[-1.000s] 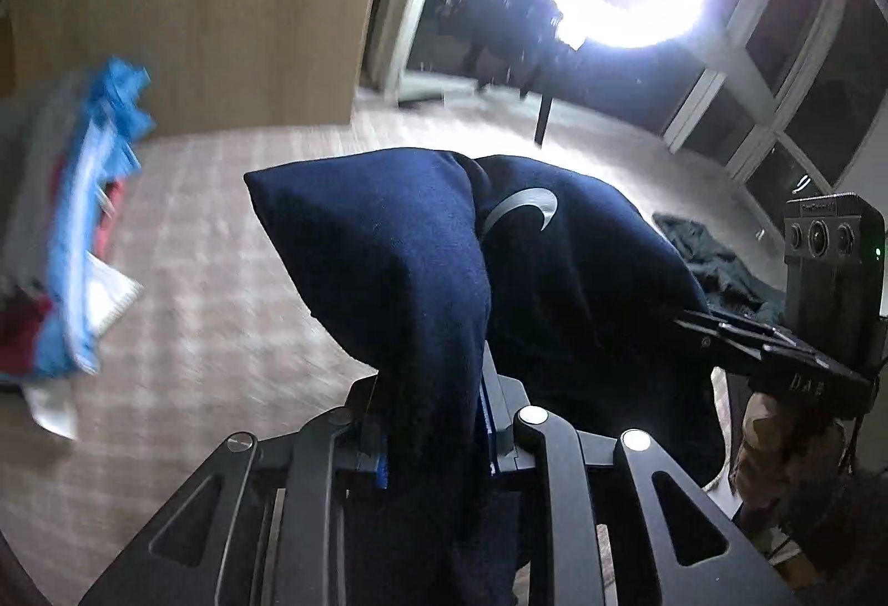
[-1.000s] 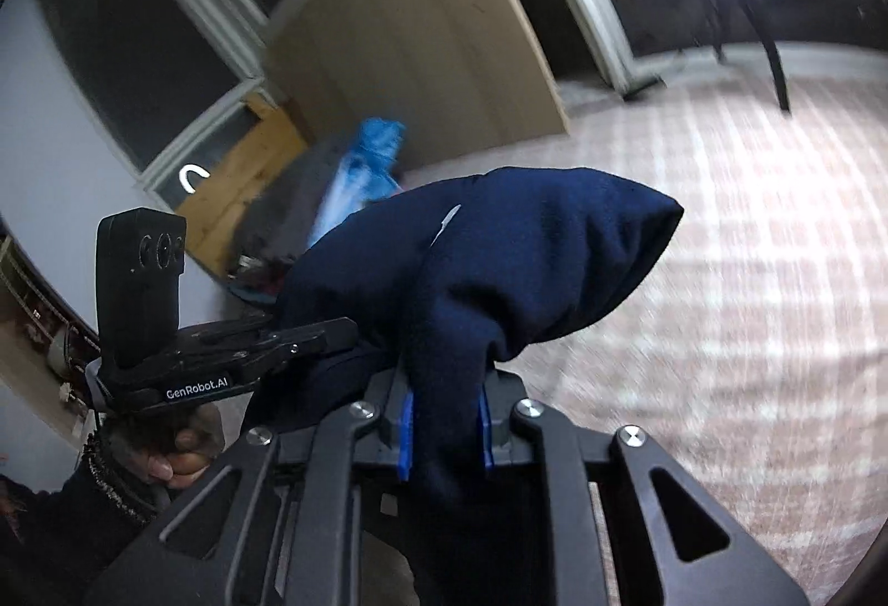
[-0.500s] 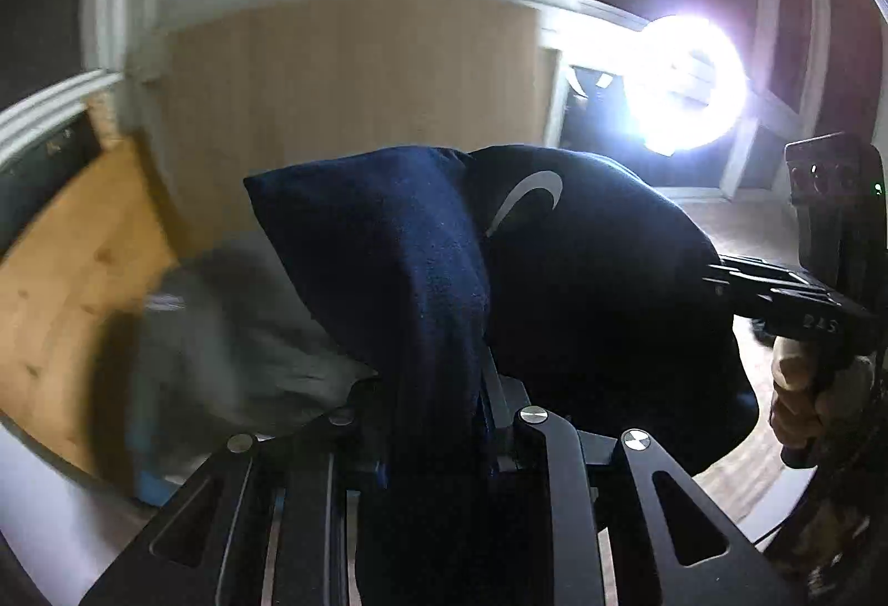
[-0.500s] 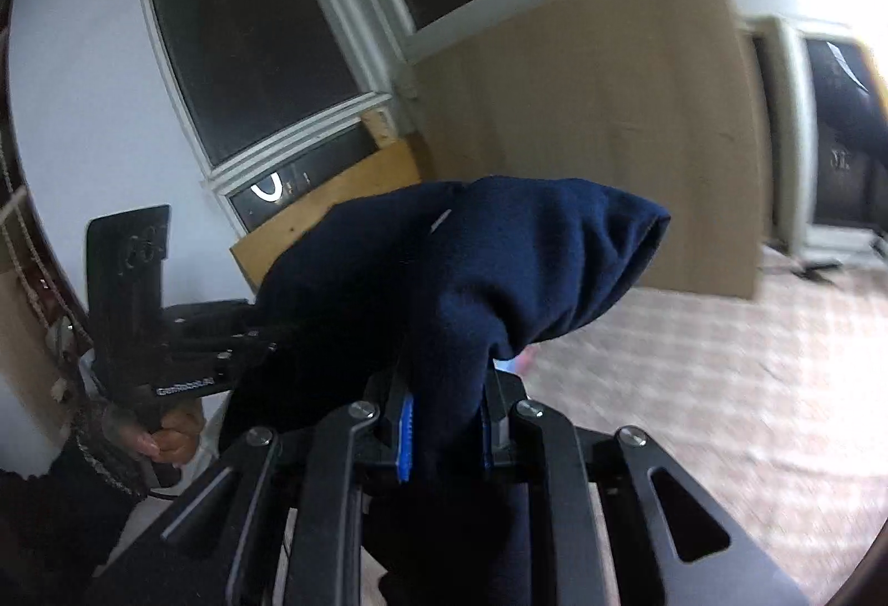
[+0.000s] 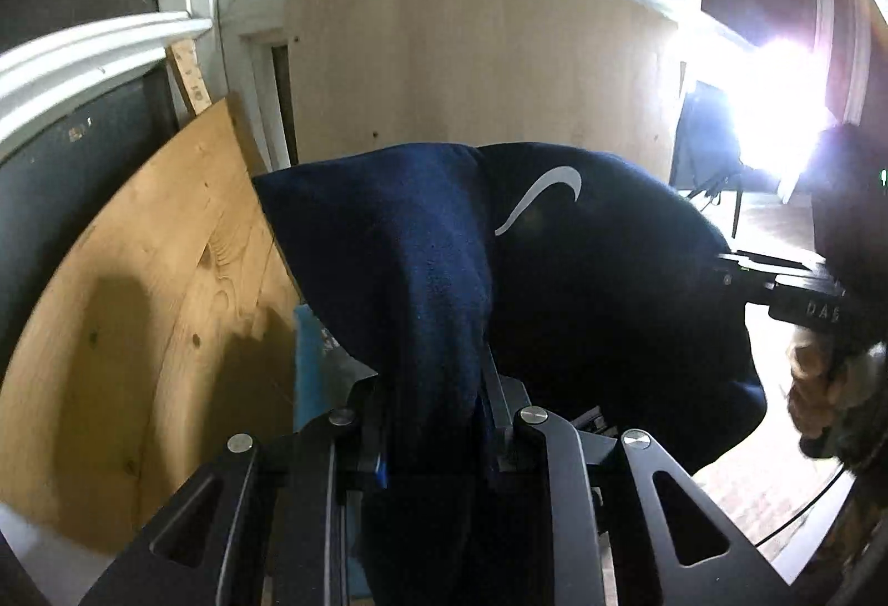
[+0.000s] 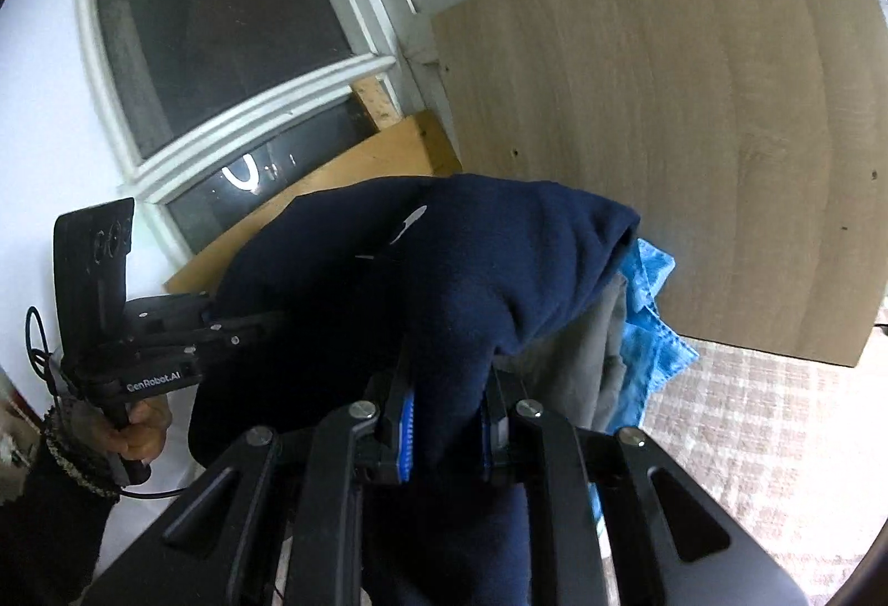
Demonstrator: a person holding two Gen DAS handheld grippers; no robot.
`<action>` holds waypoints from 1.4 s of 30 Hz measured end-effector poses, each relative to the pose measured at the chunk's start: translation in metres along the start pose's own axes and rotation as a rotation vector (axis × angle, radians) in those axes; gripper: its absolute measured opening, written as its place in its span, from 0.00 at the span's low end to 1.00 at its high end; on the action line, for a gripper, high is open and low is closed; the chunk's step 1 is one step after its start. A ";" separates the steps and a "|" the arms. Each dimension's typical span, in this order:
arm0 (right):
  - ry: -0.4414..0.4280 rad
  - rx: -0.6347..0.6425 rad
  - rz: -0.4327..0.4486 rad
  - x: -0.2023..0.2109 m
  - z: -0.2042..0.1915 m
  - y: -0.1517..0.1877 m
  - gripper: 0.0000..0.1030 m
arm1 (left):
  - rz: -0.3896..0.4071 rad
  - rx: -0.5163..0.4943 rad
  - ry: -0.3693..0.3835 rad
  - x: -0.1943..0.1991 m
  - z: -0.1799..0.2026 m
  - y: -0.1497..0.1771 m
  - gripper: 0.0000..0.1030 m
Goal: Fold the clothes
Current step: 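Carry the sweatshirt with the right gripper to the clothes stack by the board, then lower the sweatshirt onto the clothes stack and open the right gripper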
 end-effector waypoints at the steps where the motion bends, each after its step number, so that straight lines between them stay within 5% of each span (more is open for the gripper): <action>1: 0.012 -0.005 -0.013 -0.008 0.004 0.002 0.15 | -0.010 -0.003 0.002 -0.008 -0.006 0.002 0.21; 3: 0.050 -0.017 -0.048 -0.026 0.015 0.007 0.15 | -0.074 0.023 0.003 -0.030 -0.014 0.019 0.26; 7: 0.141 -0.043 -0.161 -0.052 0.051 0.029 0.20 | -0.150 0.085 0.000 -0.053 -0.025 0.040 0.52; 12: 0.103 -0.056 -0.061 -0.001 0.057 0.010 0.27 | -0.078 0.048 -0.151 -0.006 -0.030 0.027 0.53; 18: 0.055 -0.040 0.017 0.013 0.046 -0.038 0.27 | 0.019 0.072 -0.132 0.016 -0.031 -0.006 0.53; 22: 0.036 -0.018 -0.063 -0.028 0.035 -0.043 0.27 | 0.006 0.113 -0.070 -0.024 -0.044 -0.020 0.53; 24: 0.060 0.022 -0.095 -0.051 0.038 -0.041 0.27 | -0.039 0.095 -0.106 -0.054 -0.054 -0.019 0.53; 26: 0.140 0.080 -0.111 -0.084 0.053 -0.040 0.27 | -0.127 0.101 -0.152 -0.093 -0.072 -0.008 0.64; 30: 0.182 -0.006 -0.208 -0.135 0.099 -0.042 0.29 | -0.188 0.187 -0.100 -0.136 -0.096 0.004 0.65; 33: 0.219 0.091 -0.192 -0.132 0.089 -0.049 0.32 | -0.184 0.149 -0.137 -0.126 -0.098 -0.002 0.69; 36: 0.232 0.128 -0.160 -0.108 0.077 -0.056 0.32 | -0.149 0.156 -0.169 -0.093 -0.096 -0.009 0.62; 42: 0.152 0.205 -0.112 -0.041 0.044 -0.038 0.32 | -0.075 0.099 -0.140 -0.038 -0.054 0.008 0.62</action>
Point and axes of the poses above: each gripper's, at about its wrist camera, not at the fingertips, and x roughly against the way its jaws point, z to its right, y to its underside, the point moved 6 cm from there along -x, roughly the way its jaws point, and after that the axes turned 13 degrees about -x, right-handed, at the moved point
